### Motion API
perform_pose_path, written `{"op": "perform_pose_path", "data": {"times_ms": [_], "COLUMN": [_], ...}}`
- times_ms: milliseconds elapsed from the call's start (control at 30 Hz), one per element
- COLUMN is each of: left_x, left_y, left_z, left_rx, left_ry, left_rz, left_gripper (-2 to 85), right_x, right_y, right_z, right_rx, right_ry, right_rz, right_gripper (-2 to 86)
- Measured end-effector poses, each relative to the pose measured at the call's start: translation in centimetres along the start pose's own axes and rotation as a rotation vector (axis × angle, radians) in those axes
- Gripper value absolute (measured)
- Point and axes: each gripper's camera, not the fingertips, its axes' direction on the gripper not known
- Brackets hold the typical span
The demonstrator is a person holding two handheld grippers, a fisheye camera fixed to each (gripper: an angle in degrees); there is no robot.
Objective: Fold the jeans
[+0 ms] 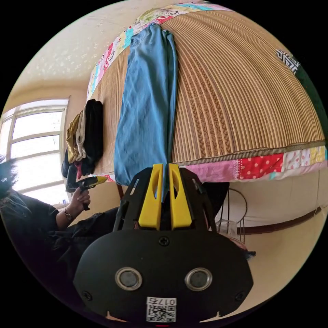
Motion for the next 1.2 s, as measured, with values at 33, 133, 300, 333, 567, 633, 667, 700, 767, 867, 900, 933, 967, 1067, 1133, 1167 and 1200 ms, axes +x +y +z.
{"op": "perform_pose_path", "data": {"times_ms": [33,133,300,333,567,633,667,700,767,867,900,933,967,1067,1133,1167,1200], "left_x": [1.5,5.9,9.4,9.4,7.4,6.7,6.3,6.1,5.6,6.0,6.2,6.9,7.4,8.4,9.2,9.6,10.0], "left_y": [-1.0,-5.3,-10.9,-10.6,0.6,2.2,2.5,2.4,0.4,-4.2,-5.2,-7.2,-9.0,-11.4,-11.7,-11.2,-10.7], "left_z": [-0.1,1.3,8.0,10.2,13.9,13.5,12.5,11.9,10.2,9.6,9.8,10.6,11.9,15.5,16.5,16.2,15.7], "left_rx": [0.037,0.075,-0.044,-0.133,-0.223,-0.207,-0.153,-0.122,-0.018,0.042,0.04,0.009,-0.041,-0.15,-0.191,-0.192,-0.176], "left_ry": [-0.014,-0.034,-0.121,-0.099,0.04,0.059,0.083,0.096,0.126,0.137,0.132,0.144,0.175,0.239,0.259,0.286,0.32], "left_rz": [0.06,0.208,0.296,0.293,0.206,0.174,0.167,0.167,0.168,0.197,0.209,0.241,0.257,0.251,0.244,0.236,0.258], "left_gripper": [9.4,9.6,7.6,6.0,5.2,7.1,8.6,8.9,9.9,10.5,10.2,9.3,8.1,3.5,1.6,0.9,0.7], "right_x": [-0.1,0.2,1.2,0.9,4.2,5.2,6.1,6.6,8.8,11.0,11.1,11.2,10.8,9.2,8.3,7.5,7.0], "right_y": [-1.2,-5.2,-9.8,-9.6,-2.6,-1.8,-1.9,-2.1,-3.9,-7.3,-8.0,-9.4,-10.5,-11.7,-11.6,-11.1,-10.7], "right_z": [-0.2,0.5,4.2,5.3,2.9,1.1,-0.2,-0.8,-2.9,-3.2,-2.9,-2.1,-1.1,1.3,0.9,-0.7,-1.8], "right_rx": [0.028,0.048,-0.106,-0.203,-0.353,-0.308,-0.258,-0.23,-0.117,-0.043,-0.049,-0.073,-0.108,-0.204,-0.228,-0.201,-0.183], "right_ry": [0.005,-0.001,-0.168,-0.143,-0.089,-0.065,-0.07,-0.084,-0.189,-0.327,-0.356,-0.415,-0.462,-0.507,-0.536,-0.567,-0.582], "right_rz": [-0.008,-0.031,-0.078,-0.103,-0.109,-0.109,-0.092,-0.078,-0.029,0.012,0.009,-0.001,-0.02,-0.049,-0.055,-0.099,-0.119], "right_gripper": [5.2,7.6,6.9,5.4,3.7,4.3,5.1,5.6,7.7,8.2,8.0,7.3,6.4,3.8,3.1,2.8,2.6]}}
